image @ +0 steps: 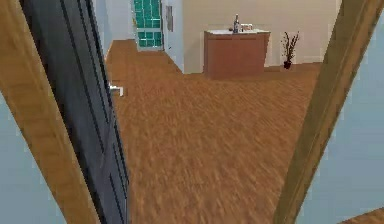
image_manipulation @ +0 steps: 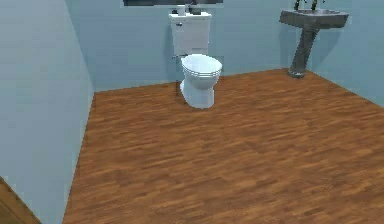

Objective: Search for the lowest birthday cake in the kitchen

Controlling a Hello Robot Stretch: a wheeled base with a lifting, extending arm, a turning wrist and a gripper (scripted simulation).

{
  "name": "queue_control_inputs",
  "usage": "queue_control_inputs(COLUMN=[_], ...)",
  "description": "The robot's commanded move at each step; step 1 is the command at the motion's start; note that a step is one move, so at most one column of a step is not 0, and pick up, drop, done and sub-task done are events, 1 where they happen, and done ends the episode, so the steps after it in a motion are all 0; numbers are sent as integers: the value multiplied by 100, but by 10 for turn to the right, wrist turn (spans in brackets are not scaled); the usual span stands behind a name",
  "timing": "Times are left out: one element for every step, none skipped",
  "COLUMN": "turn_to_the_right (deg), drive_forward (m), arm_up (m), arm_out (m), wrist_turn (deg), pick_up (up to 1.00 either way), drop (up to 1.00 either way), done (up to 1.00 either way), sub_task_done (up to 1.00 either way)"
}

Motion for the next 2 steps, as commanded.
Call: queue_control_inputs(turn_to_the_right=[-30,0], drive_forward=[0,35], arm_up=[0,0], arm_out=[0,0], wrist_turn=[0,0], pick_up=[0,0], drop=[0,0], done=[0,0], sub_task_done=[0,0])
